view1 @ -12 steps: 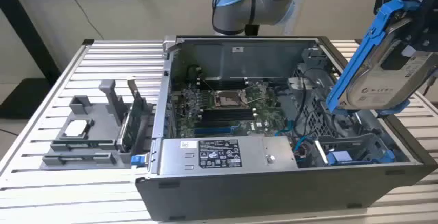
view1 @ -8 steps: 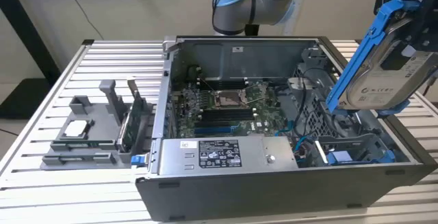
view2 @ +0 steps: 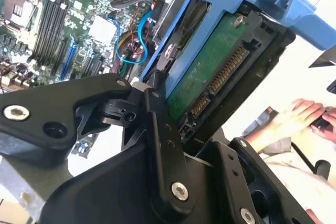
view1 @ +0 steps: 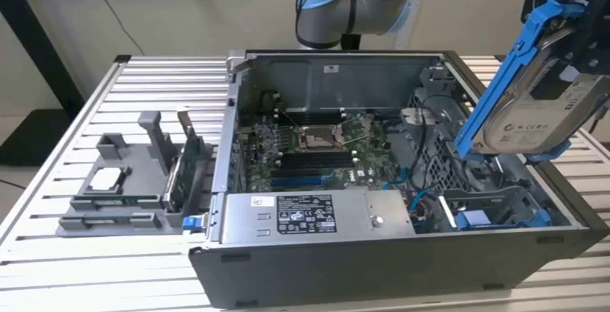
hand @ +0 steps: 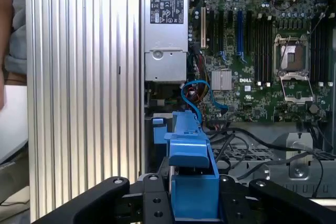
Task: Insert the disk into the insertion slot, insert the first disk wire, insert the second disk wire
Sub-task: 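Insert the disk into the insertion slot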
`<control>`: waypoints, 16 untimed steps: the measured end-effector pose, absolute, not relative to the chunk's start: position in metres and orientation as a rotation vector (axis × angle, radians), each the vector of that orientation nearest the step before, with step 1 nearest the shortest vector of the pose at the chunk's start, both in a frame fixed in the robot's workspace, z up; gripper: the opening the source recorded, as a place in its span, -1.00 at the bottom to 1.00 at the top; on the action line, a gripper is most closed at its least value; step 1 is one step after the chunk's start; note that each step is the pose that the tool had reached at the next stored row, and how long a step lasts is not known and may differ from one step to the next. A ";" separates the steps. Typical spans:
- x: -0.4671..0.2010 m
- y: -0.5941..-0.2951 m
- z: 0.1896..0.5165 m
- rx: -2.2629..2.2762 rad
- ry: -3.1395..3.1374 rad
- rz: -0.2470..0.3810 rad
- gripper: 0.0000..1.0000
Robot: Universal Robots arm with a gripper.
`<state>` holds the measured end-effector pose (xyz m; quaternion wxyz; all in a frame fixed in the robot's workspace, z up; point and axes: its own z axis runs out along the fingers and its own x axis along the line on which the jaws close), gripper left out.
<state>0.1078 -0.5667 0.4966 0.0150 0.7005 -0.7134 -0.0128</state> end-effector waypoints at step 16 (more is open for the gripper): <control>0.127 -0.567 0.485 2.180 -2.220 -0.040 -0.35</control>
